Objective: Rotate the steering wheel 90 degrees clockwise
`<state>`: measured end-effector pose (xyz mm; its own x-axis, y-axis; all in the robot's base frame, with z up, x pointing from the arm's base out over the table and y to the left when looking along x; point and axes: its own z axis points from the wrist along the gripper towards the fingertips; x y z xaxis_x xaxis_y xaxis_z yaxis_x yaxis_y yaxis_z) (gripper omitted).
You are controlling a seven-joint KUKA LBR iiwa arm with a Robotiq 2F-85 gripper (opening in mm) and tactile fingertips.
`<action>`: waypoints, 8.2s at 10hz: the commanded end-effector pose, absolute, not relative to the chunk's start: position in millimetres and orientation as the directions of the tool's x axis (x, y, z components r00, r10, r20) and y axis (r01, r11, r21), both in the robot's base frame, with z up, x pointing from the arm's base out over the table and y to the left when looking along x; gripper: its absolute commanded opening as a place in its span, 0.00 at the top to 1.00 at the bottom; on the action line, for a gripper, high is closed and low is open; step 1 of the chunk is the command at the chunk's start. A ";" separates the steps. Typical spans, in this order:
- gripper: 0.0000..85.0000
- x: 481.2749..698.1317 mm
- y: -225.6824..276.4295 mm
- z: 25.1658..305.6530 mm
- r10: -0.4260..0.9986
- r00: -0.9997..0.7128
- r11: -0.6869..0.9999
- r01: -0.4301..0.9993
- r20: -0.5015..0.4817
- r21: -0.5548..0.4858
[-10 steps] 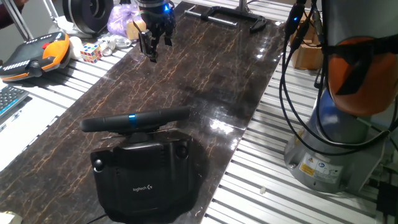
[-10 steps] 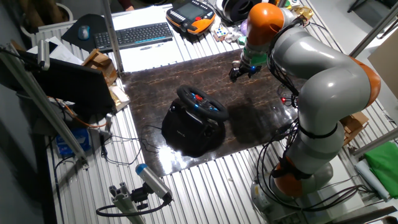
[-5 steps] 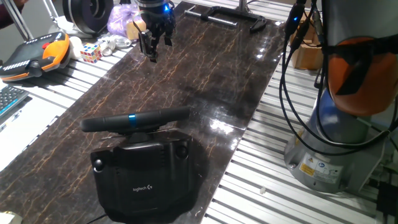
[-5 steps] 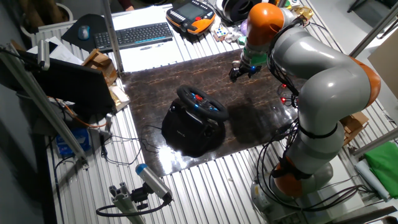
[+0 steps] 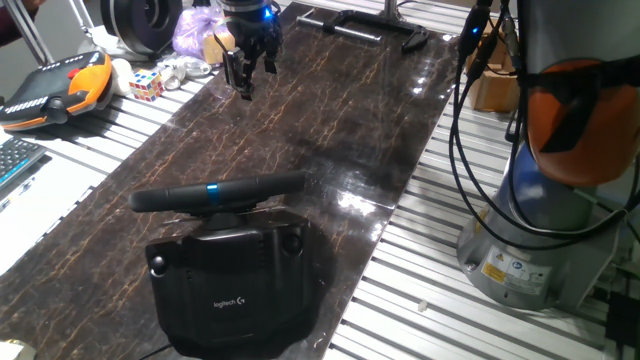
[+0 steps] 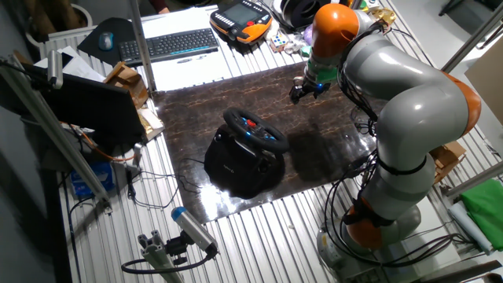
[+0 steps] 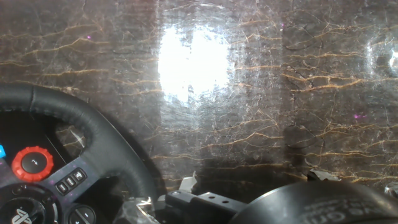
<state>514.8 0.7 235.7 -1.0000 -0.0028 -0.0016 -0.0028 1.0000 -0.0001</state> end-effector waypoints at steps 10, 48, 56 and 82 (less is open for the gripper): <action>0.99 515.4 2.5 236.8 0.167 -0.985 0.985 0.164 0.047 -0.050; 0.99 534.1 96.9 204.0 0.601 -0.768 0.762 0.635 0.222 0.131; 0.99 536.5 99.6 207.6 0.746 -0.616 0.610 0.785 0.253 0.110; 0.99 555.2 229.6 224.0 0.750 -0.483 0.498 0.862 0.452 0.095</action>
